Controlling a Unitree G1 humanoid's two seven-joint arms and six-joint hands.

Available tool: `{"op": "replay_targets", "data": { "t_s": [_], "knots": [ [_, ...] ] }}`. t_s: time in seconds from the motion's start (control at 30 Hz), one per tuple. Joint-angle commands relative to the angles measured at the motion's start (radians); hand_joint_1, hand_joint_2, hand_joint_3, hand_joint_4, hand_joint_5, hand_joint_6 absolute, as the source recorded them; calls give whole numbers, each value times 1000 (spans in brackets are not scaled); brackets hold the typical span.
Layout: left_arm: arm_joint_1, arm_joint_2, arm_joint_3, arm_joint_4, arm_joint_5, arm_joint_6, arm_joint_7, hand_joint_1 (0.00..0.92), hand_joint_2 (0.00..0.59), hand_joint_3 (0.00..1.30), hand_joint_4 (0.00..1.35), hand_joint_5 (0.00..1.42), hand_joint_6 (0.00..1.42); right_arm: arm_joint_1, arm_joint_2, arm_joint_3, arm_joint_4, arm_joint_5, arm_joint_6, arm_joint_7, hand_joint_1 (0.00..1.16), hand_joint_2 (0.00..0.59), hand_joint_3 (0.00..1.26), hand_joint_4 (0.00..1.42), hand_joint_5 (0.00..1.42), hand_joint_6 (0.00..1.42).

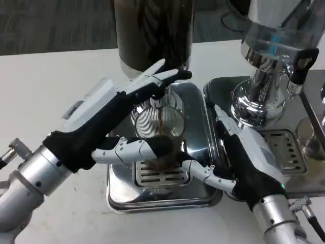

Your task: Grasp the cup under the faucet to collect the drink, then remove the cup.

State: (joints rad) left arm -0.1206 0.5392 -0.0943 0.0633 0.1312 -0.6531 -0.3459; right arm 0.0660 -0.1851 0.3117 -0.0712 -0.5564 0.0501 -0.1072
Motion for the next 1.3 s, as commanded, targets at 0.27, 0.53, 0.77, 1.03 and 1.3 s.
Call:
{"op": "replay_targets", "data": {
  "t_s": [0.27, 0.53, 0.77, 1.03, 1.3],
  "knots": [
    [55, 19, -37, 11, 23, 8, -47, 0, 98, 183, 24, 152, 102, -3, 7, 0, 3, 21, -8, 13, 435, 174, 0, 0, 0, 0],
    [66, 10, -22, 5, 37, 9, -18, 0, 99, 178, 17, 164, 67, 11, -2, -5, -14, 20, -11, 17, 447, 174, 0, 0, 0, 0],
    [89, -37, 64, 50, 14, -46, 114, 0, 115, 80, 0, 79, 0, 20, -11, -1, -26, 28, -9, 32, 454, 173, 0, 0, 0, 0],
    [113, -75, 144, 63, 0, -65, 177, 0, 122, 67, 0, 69, 0, -1, -11, 12, -19, 42, -28, 52, 457, 173, 0, 0, 0, 0],
    [229, -129, 233, 11, -46, -66, 218, 0, 131, 80, 0, 78, 0, -14, -10, 18, -7, 47, -39, 66, 457, 173, 0, 0, 0, 0]
  ]
}}
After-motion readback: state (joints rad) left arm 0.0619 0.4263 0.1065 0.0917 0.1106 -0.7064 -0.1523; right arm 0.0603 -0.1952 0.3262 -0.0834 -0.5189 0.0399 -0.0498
